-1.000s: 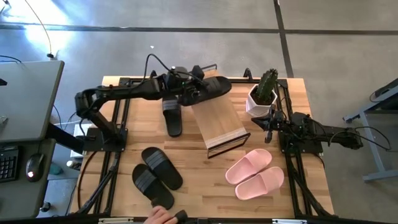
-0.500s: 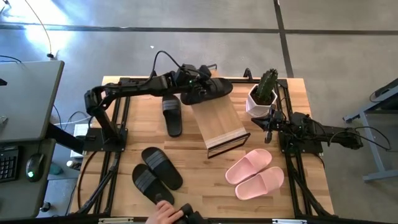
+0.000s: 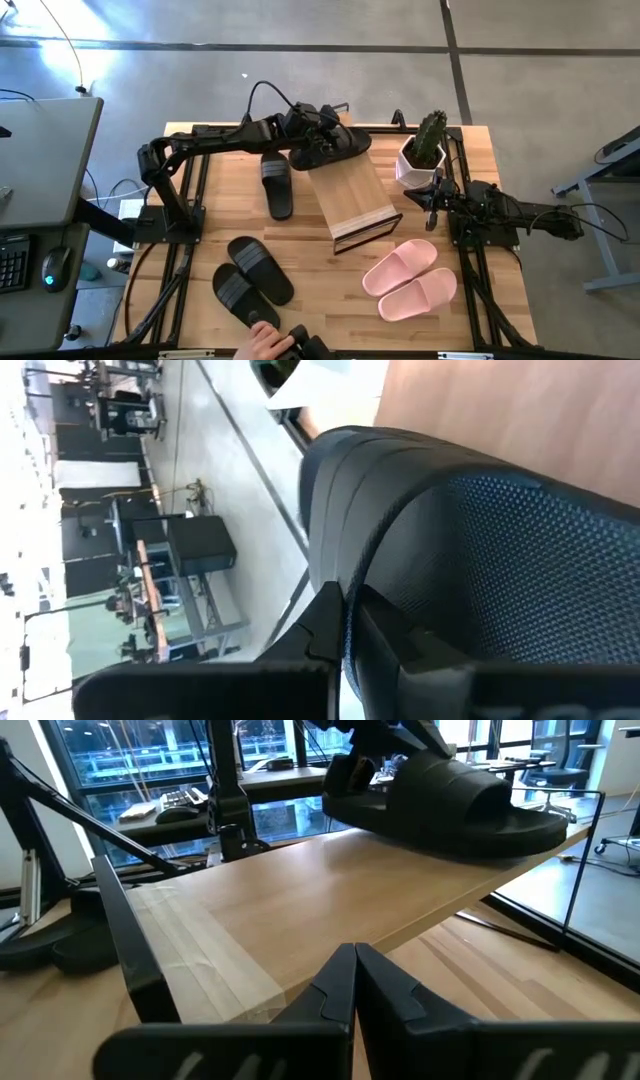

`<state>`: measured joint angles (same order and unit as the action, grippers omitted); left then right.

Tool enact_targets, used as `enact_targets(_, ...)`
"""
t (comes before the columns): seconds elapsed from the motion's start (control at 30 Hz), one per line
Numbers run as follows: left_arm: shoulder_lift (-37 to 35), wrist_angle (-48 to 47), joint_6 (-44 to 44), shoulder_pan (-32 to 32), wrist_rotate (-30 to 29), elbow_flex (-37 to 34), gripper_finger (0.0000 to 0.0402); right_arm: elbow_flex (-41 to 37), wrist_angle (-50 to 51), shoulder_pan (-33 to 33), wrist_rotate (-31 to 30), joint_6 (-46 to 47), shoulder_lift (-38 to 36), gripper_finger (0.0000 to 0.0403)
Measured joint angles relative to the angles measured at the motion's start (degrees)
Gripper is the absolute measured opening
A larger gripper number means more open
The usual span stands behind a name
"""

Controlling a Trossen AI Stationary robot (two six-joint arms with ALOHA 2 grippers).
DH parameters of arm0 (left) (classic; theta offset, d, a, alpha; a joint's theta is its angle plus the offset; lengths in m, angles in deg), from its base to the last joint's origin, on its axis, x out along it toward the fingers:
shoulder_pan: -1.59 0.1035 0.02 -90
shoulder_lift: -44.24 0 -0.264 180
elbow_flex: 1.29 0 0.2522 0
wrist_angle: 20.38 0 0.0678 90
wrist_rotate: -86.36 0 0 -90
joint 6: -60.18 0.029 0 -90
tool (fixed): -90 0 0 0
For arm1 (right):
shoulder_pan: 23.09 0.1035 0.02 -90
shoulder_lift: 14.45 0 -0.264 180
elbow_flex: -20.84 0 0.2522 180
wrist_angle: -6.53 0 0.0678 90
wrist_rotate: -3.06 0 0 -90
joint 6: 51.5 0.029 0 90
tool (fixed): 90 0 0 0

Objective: Pick and place slides into the shelf
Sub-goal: Put the black slide on the shelf

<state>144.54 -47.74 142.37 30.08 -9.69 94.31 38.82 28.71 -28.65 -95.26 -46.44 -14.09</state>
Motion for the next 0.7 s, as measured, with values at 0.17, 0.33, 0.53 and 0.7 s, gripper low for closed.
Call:
enact_targets(0.17, 0.32, -0.14, -0.2, 0.0, 0.0, -0.02, 0.0016, -0.01, 0.0, -0.01, 0.18, 0.0, 0.0, 0.0)
enact_targets(0.33, 0.32, -0.16, -0.33, 0.0, -0.3, -0.02, 0.0046, -0.01, 0.04, -0.01, 0.17, 0.0, 0.0, 0.0)
enact_targets(0.53, 0.32, -0.18, -0.33, 0.0, -0.44, -0.02, 0.0065, 0.0, 0.28, -0.01, 0.16, 0.0, 0.0, 0.0)
enact_targets(0.7, 0.3, -0.35, -0.31, 0.0, -1.09, -0.02, 0.0075, 0.0, 0.55, -0.02, 0.16, 0.0, 0.0, 0.0)
